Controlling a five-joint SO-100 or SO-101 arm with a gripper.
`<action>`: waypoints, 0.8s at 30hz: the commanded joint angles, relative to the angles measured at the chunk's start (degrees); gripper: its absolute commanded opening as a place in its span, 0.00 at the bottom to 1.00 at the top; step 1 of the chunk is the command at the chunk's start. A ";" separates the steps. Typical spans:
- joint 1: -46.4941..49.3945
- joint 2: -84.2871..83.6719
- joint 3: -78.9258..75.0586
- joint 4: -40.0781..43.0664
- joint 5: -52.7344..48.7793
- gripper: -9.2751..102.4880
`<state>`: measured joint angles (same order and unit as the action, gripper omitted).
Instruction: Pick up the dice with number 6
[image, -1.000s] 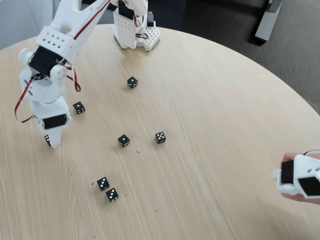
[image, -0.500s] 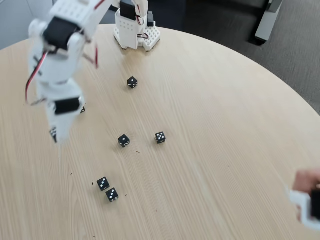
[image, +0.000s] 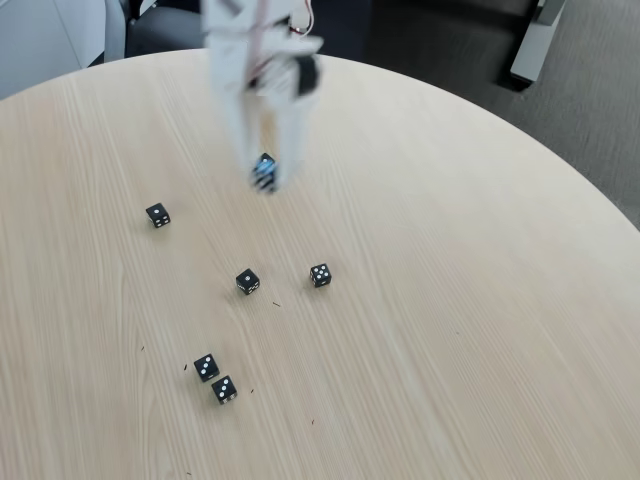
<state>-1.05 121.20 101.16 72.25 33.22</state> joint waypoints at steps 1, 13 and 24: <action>-2.11 8.70 5.54 0.62 -5.89 0.08; -2.20 27.25 38.94 -1.76 -30.06 0.08; -2.20 27.51 51.77 -19.78 -33.66 0.08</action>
<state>-3.34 147.66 151.44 55.28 0.44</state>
